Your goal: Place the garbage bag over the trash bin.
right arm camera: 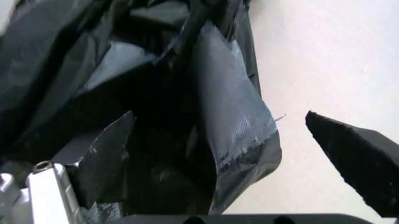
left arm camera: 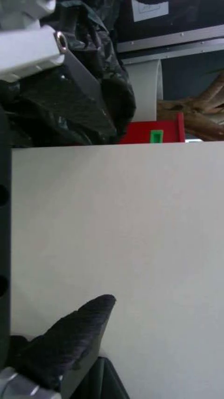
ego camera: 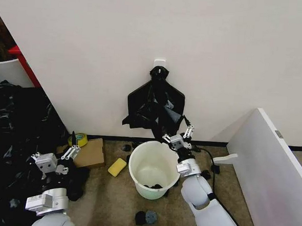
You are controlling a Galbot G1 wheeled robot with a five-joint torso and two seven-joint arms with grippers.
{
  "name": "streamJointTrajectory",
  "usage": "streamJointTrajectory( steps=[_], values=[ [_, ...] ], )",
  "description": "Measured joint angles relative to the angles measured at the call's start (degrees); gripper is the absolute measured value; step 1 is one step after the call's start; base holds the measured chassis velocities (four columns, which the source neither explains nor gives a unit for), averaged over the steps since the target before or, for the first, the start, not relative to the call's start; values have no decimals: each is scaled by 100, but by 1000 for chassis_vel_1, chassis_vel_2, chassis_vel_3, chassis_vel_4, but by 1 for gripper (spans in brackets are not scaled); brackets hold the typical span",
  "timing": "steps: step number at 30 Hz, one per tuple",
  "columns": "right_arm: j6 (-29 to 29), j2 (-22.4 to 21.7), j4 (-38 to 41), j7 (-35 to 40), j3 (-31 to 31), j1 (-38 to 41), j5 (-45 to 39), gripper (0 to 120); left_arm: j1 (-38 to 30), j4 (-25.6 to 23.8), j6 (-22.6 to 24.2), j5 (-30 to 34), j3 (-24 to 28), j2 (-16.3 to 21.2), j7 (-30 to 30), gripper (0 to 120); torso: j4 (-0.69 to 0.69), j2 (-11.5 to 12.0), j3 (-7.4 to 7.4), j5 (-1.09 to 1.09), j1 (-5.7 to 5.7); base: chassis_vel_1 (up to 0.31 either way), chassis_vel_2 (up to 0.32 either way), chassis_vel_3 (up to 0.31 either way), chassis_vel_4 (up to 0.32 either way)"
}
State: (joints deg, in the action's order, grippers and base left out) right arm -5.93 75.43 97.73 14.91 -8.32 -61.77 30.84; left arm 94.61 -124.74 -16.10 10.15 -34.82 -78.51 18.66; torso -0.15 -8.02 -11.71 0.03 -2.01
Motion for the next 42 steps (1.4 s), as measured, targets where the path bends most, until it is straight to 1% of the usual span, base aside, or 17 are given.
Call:
streamJointTrajectory(
  steps=[2, 6, 9, 10, 13, 14, 17, 19, 22, 24, 25, 27, 30, 35, 38, 40, 42],
  values=[
    [21, -2, -20, -26, -32, 22, 72, 97, -17, 16, 0, 4, 0, 4, 0, 100, -1, 0, 0, 0, 0, 0, 0, 0, 0],
    [114, -66, -44, -69, -75, 112, 97, 83, -76, 86, 1, 10, 33, 6, 2, 100, -1, 0, 0, 0, 0, 0, 0, 0, 0],
    [135, -300, -34, -236, -20, 224, -145, 69, -108, 144, 1, 10, 63, -1, 2, 100, 0, 0, 0, -1, 0, 0, 0, 0, 0],
    [135, -300, -34, -236, -20, 224, -145, 69, -108, 144, 1, 10, 63, -1, 2, 100, 0, 0, 0, -1, 0, 0, 0, 0, 0],
    [149, -593, 24, -347, 59, 289, -380, 57, -142, 192, 1, 10, 70, -2, 2, 100, 0, 0, 0, 2, 0, 0, 0, 0, 0],
    [162, -683, 57, -370, 77, 292, -467, 58, -150, 204, 1, 10, 72, -3, 2, 100, 0, 0, 0, 1, 0, 0, 0, 0, 0],
    [246, -982, 200, -417, 109, 265, -754, 69, -168, 248, 1, 6, 90, -22, 2, 100, -1, 0, 0, 1, 0, 0, 0, 0, 0],
    [272, -1073, 252, -435, 106, 246, -821, 72, -170, 260, 0, 0, 99, -34, 2, 100, -1, 0, 0, 1, 0, 0, 0, 0, 0],
    [380, -1316, 459, -564, 38, 190, -1089, 86, -175, 279, -3, -18, 122, -58, 2, 100, 0, 0, 1, 0, 0, 0, 0, 0, 0],
    [556, -1479, 655, -747, 14, 160, -1480, 93, -190, 285, -5, -25, 129, -67, 1, 100, -1, 0, 1, 1, 0, 0, 0, 0, 0],
    [556, -1479, 655, -747, 14, 160, -1480, 93, -190, 285, -5, -25, 129, -67, 1, 100, -1, 0, 1, 1, 0, 0, 0, 0, 0],
    [759, -1625, 832, -948, 26, 179, -1996, 99, -207, 290, -5, -30, 132, -76, -2, 100, -1, 0, 1, -1, 1, 0, 0, 0, 0],
    [788, -1648, 854, -1130, 60, 293, -2361, 100, -211, 298, -6, -41, 144, -89, -4, 100, 0, 0, 1, 0, 1, 0, 0, 0, 0],
    [694, -1484, 641, -1227, 126, 493, -2430, 97, -211, 303, -8, -46, 145, -90, -5, 100, 0, 0, 1, 0, 1, 0, 0, 0, 0],
    [686, -1349, 462, -1231, 136, 617, -2248, 86, -212, 303, -9, -36, 117, -70, -5, 100, 1, 0, 1, 0, 1, 0, 0, 0, 0],
    [692, -1332, 443, -1230, 135, 629, -2218, 83, -211, 303, -9, -32, 111, -65, -5, 100, 1, 0, 1, 0, 1, 0, 0, 0, 0],
    [711, -1272, 404, -1257, 115, 640, -2120, 73, -220, 303, -9, -13, 95, -47, -4, 100, 0, 0, 1, 0, 1, 0, 0, 0, 0]
  ],
)
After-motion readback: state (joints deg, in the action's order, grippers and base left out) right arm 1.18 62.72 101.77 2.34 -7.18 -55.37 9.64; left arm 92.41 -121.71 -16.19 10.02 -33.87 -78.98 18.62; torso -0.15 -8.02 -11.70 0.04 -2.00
